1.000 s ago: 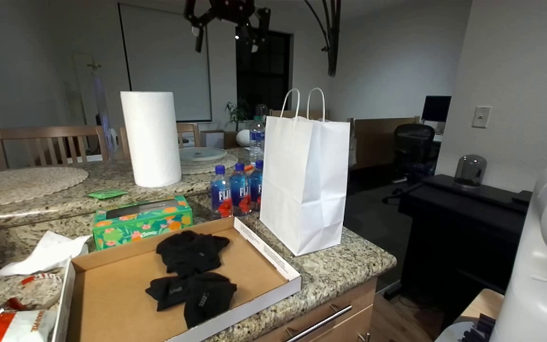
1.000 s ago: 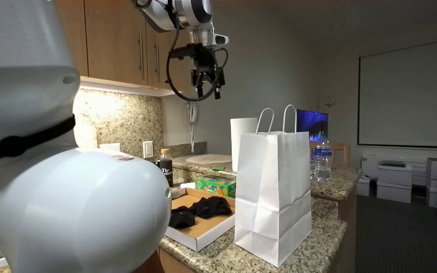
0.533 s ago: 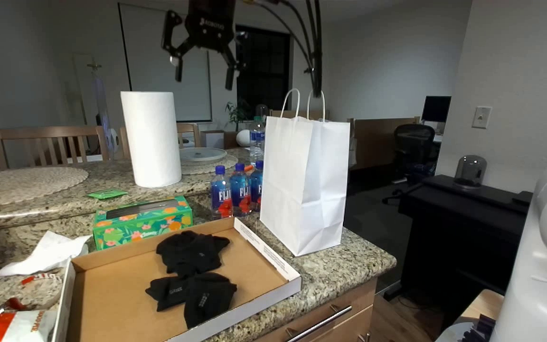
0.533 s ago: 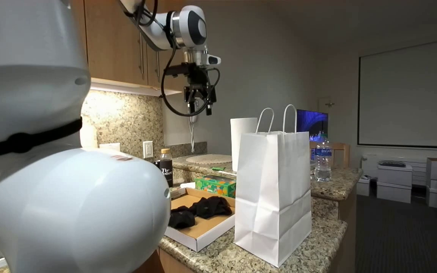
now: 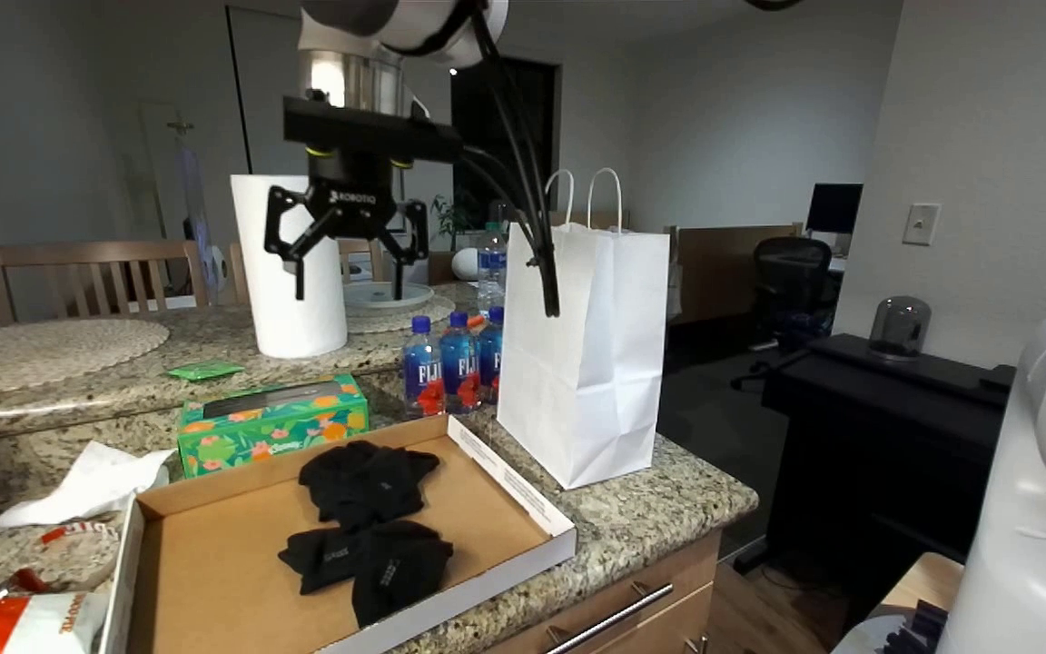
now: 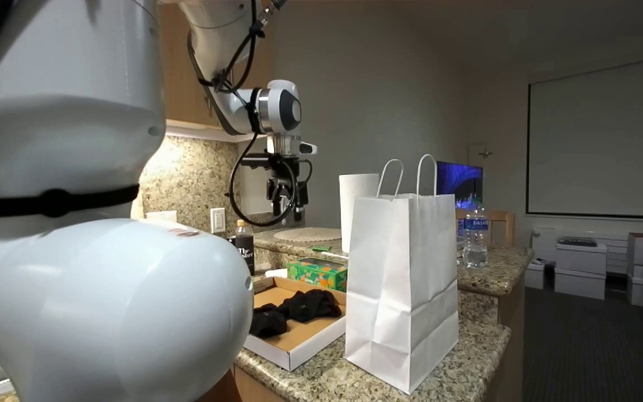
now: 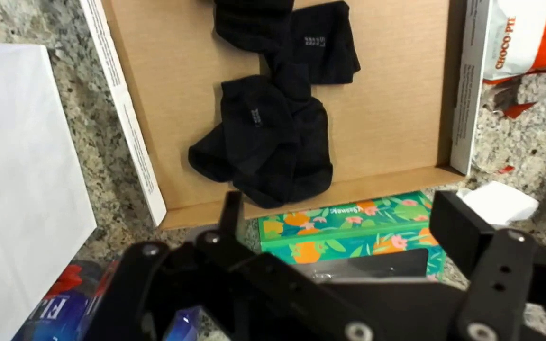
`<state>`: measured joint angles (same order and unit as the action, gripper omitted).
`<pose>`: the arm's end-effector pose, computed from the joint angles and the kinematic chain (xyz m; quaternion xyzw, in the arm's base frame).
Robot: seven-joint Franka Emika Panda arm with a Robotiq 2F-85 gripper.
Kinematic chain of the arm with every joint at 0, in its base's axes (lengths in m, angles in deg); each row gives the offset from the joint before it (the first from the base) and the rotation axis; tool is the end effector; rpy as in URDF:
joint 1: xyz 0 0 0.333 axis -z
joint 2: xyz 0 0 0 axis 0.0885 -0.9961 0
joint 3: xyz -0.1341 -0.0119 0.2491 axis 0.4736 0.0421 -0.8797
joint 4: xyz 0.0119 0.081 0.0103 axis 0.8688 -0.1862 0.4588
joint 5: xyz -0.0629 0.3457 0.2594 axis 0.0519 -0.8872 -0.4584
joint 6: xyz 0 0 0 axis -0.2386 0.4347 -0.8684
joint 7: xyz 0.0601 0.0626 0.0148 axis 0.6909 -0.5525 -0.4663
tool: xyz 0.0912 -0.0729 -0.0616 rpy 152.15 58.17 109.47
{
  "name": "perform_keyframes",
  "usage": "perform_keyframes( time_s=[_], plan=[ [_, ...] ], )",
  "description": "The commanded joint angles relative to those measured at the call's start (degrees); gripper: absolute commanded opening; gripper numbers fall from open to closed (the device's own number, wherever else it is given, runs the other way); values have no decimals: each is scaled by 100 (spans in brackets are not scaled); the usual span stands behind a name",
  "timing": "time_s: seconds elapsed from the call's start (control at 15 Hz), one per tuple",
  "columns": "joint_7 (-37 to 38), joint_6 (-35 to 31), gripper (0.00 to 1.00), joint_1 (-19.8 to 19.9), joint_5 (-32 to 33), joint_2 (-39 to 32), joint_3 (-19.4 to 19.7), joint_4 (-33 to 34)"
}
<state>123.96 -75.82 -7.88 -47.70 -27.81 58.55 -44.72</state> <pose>0.5342 0.3004 0.4185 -0.9940 0.0904 -0.0461 0.0398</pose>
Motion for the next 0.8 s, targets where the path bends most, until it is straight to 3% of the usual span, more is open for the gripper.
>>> perform_keyframes(
  time_s=[0.0,0.27,0.73],
  plan=[
    [564,-394,100,-129,353,-130,16,-462],
    [1070,-857,100,-216,672,-234,72,-788],
    [915,-811,100,-241,628,-582,85,-527]
  ],
)
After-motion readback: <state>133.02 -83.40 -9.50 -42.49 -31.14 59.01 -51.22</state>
